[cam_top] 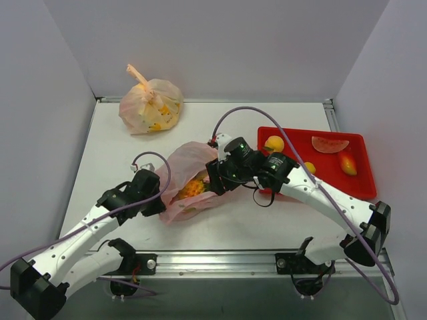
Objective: Untie the knot of the plastic bag and take out the fruit
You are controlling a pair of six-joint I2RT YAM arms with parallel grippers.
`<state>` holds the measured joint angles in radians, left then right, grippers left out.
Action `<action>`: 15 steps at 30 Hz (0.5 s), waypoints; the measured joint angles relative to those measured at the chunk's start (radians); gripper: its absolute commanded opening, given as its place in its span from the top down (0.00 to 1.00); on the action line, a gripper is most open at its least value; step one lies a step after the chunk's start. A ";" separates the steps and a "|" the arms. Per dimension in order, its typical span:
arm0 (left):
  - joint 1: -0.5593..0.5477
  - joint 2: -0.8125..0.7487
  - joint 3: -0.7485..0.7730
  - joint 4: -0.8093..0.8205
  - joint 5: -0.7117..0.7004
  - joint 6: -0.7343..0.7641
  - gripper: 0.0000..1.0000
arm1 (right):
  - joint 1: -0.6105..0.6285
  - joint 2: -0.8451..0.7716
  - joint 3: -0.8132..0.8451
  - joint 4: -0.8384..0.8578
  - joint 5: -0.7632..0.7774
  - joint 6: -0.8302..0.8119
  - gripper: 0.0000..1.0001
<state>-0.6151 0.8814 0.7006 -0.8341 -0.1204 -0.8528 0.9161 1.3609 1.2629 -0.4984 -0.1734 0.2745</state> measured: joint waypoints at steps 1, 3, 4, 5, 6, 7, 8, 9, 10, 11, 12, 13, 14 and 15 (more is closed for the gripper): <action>0.000 0.000 0.000 0.000 0.000 0.000 1.00 | 0.000 0.008 0.025 0.006 0.018 -0.004 0.48; -0.001 0.002 0.003 0.000 -0.001 0.000 1.00 | 0.000 0.045 0.056 0.019 0.053 -0.008 0.48; -0.001 0.002 0.005 0.000 -0.001 0.000 1.00 | 0.000 0.076 0.060 0.028 0.071 -0.009 0.48; -0.002 0.003 0.006 0.000 -0.002 0.000 1.00 | 0.001 0.106 0.058 0.032 0.085 -0.008 0.48; -0.002 0.004 0.008 0.000 -0.002 -0.001 1.00 | 0.001 0.141 0.052 0.037 0.097 -0.008 0.48; -0.003 0.006 0.010 0.000 -0.002 -0.001 1.00 | 0.001 0.175 0.041 0.043 0.108 -0.008 0.48; -0.004 0.007 0.011 0.000 -0.002 -0.003 1.00 | 0.002 0.208 0.024 0.050 0.114 -0.007 0.49; -0.005 0.010 0.014 0.000 -0.002 -0.004 1.00 | 0.002 0.236 0.004 0.052 0.115 -0.007 0.50; -0.006 0.012 0.016 0.001 -0.002 -0.005 1.00 | 0.002 0.257 -0.023 0.056 0.114 -0.006 0.50; -0.006 0.014 0.018 0.002 -0.002 -0.006 1.00 | 0.002 0.272 -0.052 0.057 0.108 -0.004 0.50; -0.006 0.017 0.020 0.007 -0.001 -0.008 1.00 | 0.003 0.282 -0.090 0.056 0.087 -0.003 0.50; -0.007 0.018 0.020 0.011 -0.001 -0.009 1.00 | 0.005 0.283 -0.119 0.052 0.069 -0.003 0.50; -0.008 0.018 0.020 0.013 0.000 -0.010 1.00 | 0.008 0.285 -0.142 0.042 0.052 -0.002 0.50; -0.008 0.018 0.020 0.015 0.000 -0.011 1.00 | 0.011 0.285 -0.160 0.035 0.039 -0.003 0.50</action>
<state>-0.6235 0.8997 0.7204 -0.8192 -0.1200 -0.8642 0.9272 1.6459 1.1030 -0.4629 -0.1345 0.2714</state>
